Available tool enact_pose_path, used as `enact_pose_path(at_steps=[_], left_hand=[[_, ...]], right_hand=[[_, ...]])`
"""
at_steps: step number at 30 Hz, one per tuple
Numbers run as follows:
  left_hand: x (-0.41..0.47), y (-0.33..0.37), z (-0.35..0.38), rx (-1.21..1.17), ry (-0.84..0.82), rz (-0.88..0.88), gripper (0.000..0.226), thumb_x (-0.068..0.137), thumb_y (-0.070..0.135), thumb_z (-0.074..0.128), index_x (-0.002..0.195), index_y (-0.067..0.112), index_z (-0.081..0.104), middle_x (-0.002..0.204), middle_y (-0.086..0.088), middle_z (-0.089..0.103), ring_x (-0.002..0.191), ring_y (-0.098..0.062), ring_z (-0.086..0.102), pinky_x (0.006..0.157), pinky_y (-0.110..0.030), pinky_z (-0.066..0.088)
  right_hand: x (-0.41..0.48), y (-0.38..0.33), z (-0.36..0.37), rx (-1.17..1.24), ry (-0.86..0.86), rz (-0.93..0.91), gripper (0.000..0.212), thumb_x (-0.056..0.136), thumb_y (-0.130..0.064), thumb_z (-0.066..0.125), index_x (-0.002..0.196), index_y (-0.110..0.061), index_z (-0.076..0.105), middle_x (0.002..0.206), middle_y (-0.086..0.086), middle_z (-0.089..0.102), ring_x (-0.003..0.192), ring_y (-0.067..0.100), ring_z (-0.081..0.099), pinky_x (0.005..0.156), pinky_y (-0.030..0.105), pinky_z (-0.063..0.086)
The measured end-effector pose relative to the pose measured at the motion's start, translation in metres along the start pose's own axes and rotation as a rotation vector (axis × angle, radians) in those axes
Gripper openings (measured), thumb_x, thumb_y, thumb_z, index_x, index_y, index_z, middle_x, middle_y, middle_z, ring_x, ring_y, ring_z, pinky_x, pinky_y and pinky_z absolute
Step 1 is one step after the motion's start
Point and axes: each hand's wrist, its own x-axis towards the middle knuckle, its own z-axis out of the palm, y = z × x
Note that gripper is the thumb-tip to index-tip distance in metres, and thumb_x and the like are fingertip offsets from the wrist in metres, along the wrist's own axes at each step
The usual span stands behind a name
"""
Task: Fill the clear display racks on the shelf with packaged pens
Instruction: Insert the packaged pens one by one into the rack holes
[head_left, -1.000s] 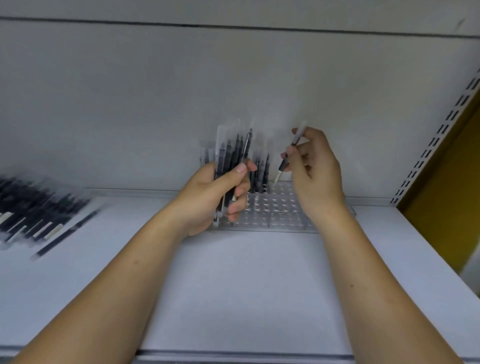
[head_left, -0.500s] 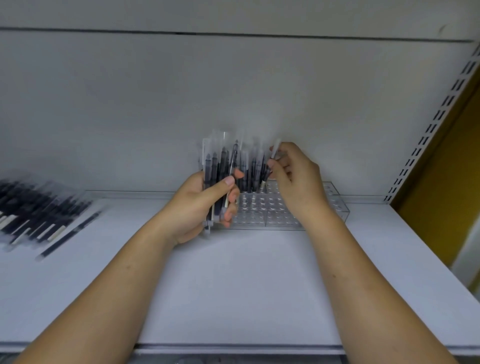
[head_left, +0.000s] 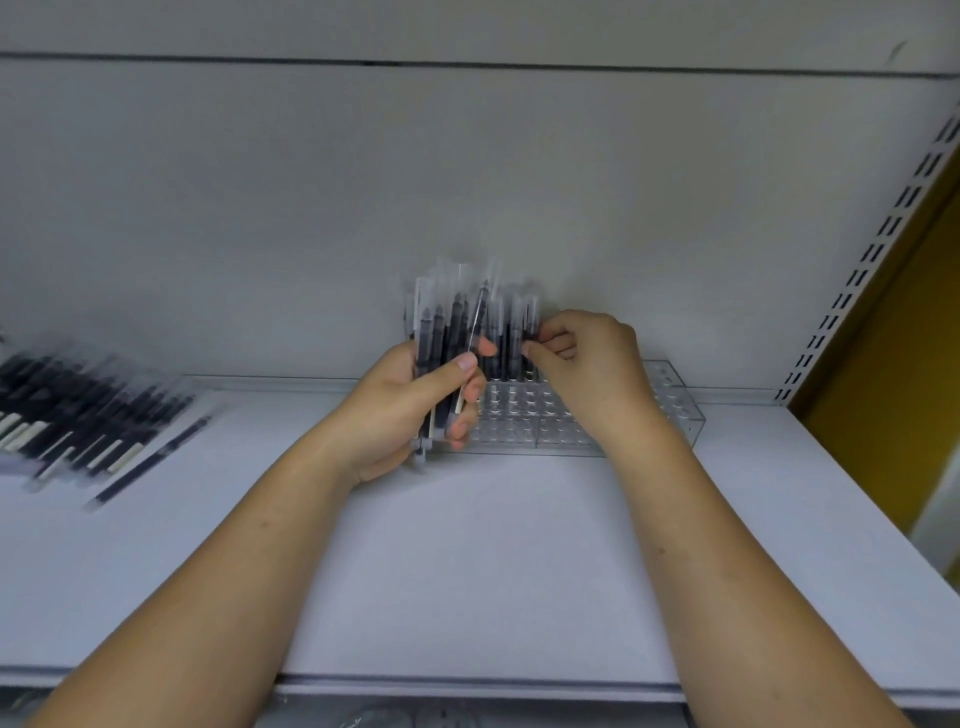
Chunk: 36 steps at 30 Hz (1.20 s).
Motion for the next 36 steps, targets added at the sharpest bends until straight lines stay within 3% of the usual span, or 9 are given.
enact_pose_path(at_steps=[4, 7, 10, 14, 19, 24, 29, 32, 36], left_hand=[[-0.001, -0.002, -0.002, 0.029, 0.011, -0.004, 0.024, 0.106, 0.021, 0.053, 0.125, 0.008, 0.059, 0.082, -0.005, 0.058, 0.060, -0.023, 0.049, 0.059, -0.035, 0.043], [0.000, -0.004, -0.003, 0.077, 0.017, 0.009, 0.022, 0.107, 0.019, 0.054, 0.124, 0.008, 0.061, 0.083, -0.006, 0.060, 0.059, -0.023, 0.049, 0.058, -0.035, 0.041], [0.000, -0.006, -0.003, 0.115, -0.002, 0.027, 0.023, 0.105, 0.021, 0.057, 0.123, 0.008, 0.062, 0.083, -0.007, 0.061, 0.058, -0.024, 0.048, 0.056, -0.033, 0.039], [0.001, -0.007, -0.002, 0.138, -0.023, 0.032, 0.025, 0.106, 0.023, 0.056, 0.120, 0.002, 0.060, 0.084, -0.011, 0.062, 0.057, -0.023, 0.050, 0.054, -0.031, 0.041], [0.000, -0.006, -0.001, 0.143, -0.023, 0.044, 0.021, 0.104, 0.027, 0.058, 0.114, 0.010, 0.065, 0.087, -0.014, 0.067, 0.055, -0.022, 0.052, 0.053, -0.032, 0.040], [-0.001, -0.003, 0.002, 0.141, -0.038, 0.058, 0.022, 0.102, 0.027, 0.056, 0.112, 0.010, 0.066, 0.088, -0.013, 0.068, 0.054, -0.021, 0.052, 0.052, -0.031, 0.037], [-0.002, -0.001, 0.004, 0.168, -0.023, 0.026, 0.022, 0.107, 0.020, 0.049, 0.111, 0.004, 0.063, 0.079, -0.008, 0.070, 0.051, -0.019, 0.051, 0.052, -0.030, 0.035], [-0.001, -0.001, 0.005, 0.110, 0.007, 0.022, 0.022, 0.109, 0.016, 0.045, 0.120, 0.004, 0.060, 0.084, -0.011, 0.069, 0.051, -0.019, 0.051, 0.052, -0.031, 0.033], [0.000, -0.002, 0.005, 0.062, 0.033, 0.027, 0.023, 0.110, 0.015, 0.043, 0.126, 0.004, 0.054, 0.079, -0.005, 0.064, 0.051, -0.017, 0.046, 0.052, -0.032, 0.030]], right_hand=[[-0.005, 0.000, -0.006, 0.044, 0.048, 0.017, 0.008, 0.089, -0.020, 0.079, 0.095, -0.015, 0.076, 0.082, -0.008, 0.072, 0.073, -0.004, 0.065, 0.067, 0.004, 0.046], [-0.010, -0.011, -0.011, 0.188, 0.183, -0.037, 0.003, 0.093, -0.015, 0.072, 0.091, -0.015, 0.075, 0.079, -0.008, 0.071, 0.071, 0.003, 0.063, 0.068, 0.013, 0.048], [-0.017, -0.030, -0.015, 0.455, 0.030, -0.009, 0.009, 0.096, -0.013, 0.071, 0.087, -0.014, 0.074, 0.074, 0.000, 0.073, 0.059, 0.015, 0.062, 0.058, 0.025, 0.051], [-0.026, -0.046, -0.016, 0.635, -0.199, 0.043, 0.003, 0.095, -0.012, 0.072, 0.092, -0.011, 0.074, 0.068, -0.001, 0.072, 0.049, 0.012, 0.054, 0.048, 0.018, 0.042], [-0.026, -0.045, -0.013, 0.657, -0.209, 0.116, 0.006, 0.091, -0.010, 0.077, 0.096, -0.007, 0.074, 0.078, 0.008, 0.074, 0.052, 0.002, 0.061, 0.051, 0.019, 0.045], [-0.027, -0.040, -0.009, 0.620, -0.215, 0.080, 0.005, 0.093, -0.014, 0.076, 0.088, -0.013, 0.075, 0.073, 0.001, 0.072, 0.054, 0.007, 0.056, 0.052, 0.020, 0.044], [-0.020, -0.033, -0.013, 0.744, -0.045, 0.047, 0.008, 0.097, -0.013, 0.068, 0.090, -0.009, 0.069, 0.073, 0.009, 0.071, 0.064, 0.024, 0.066, 0.049, 0.029, 0.043], [-0.012, -0.025, -0.022, 0.847, 0.124, 0.057, 0.009, 0.100, -0.008, 0.062, 0.091, -0.008, 0.065, 0.074, 0.008, 0.071, 0.061, 0.024, 0.068, 0.050, 0.029, 0.046], [-0.004, -0.005, -0.031, 0.610, 0.295, 0.029, 0.005, 0.102, -0.008, 0.062, 0.099, -0.004, 0.063, 0.080, 0.009, 0.071, 0.066, 0.021, 0.070, 0.060, 0.029, 0.053]])
